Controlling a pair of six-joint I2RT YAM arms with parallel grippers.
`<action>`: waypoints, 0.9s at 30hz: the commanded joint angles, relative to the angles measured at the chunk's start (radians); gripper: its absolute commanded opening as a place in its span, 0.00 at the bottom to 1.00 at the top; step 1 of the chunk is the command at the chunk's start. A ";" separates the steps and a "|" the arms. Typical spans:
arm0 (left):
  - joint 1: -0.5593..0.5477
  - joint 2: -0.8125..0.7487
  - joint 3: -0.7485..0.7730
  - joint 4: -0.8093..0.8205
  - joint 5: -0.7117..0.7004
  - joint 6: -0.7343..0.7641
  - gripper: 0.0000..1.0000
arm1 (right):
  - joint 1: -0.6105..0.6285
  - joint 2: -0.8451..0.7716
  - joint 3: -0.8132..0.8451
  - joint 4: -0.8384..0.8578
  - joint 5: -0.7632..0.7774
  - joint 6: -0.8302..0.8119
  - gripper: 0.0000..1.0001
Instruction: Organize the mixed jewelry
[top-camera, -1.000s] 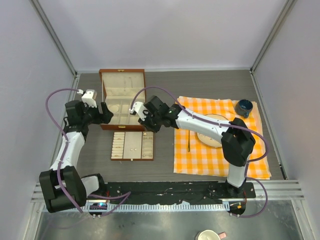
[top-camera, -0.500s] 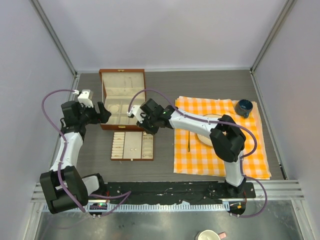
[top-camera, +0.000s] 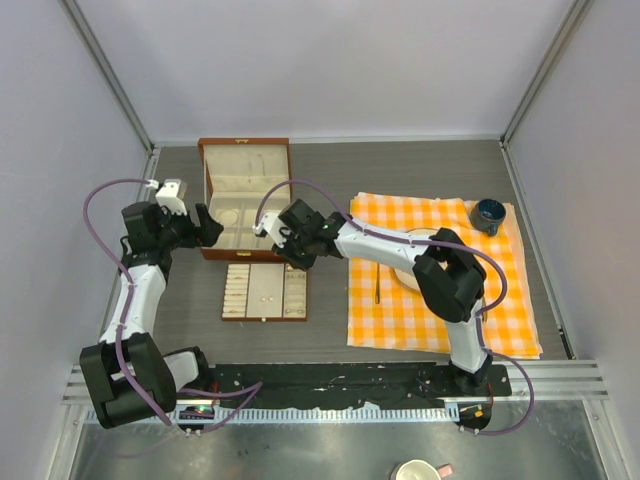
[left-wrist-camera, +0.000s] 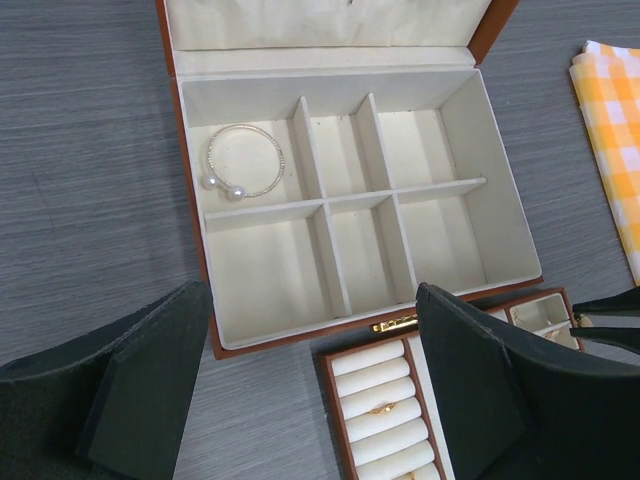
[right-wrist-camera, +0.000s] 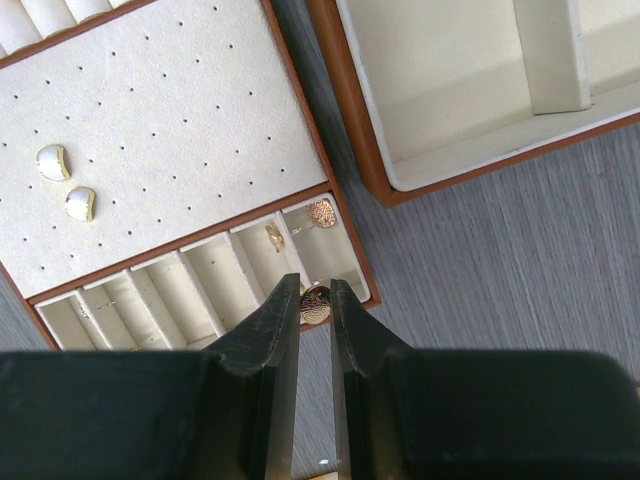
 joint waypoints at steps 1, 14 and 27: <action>0.008 -0.027 0.031 0.026 0.027 0.011 0.88 | 0.007 -0.002 0.015 0.045 0.003 -0.011 0.01; 0.006 -0.027 0.017 0.026 0.033 0.014 0.89 | 0.007 0.028 0.001 0.059 0.015 -0.022 0.01; 0.006 -0.029 0.010 0.023 0.041 0.014 0.89 | 0.007 0.038 -0.016 0.071 0.027 -0.033 0.01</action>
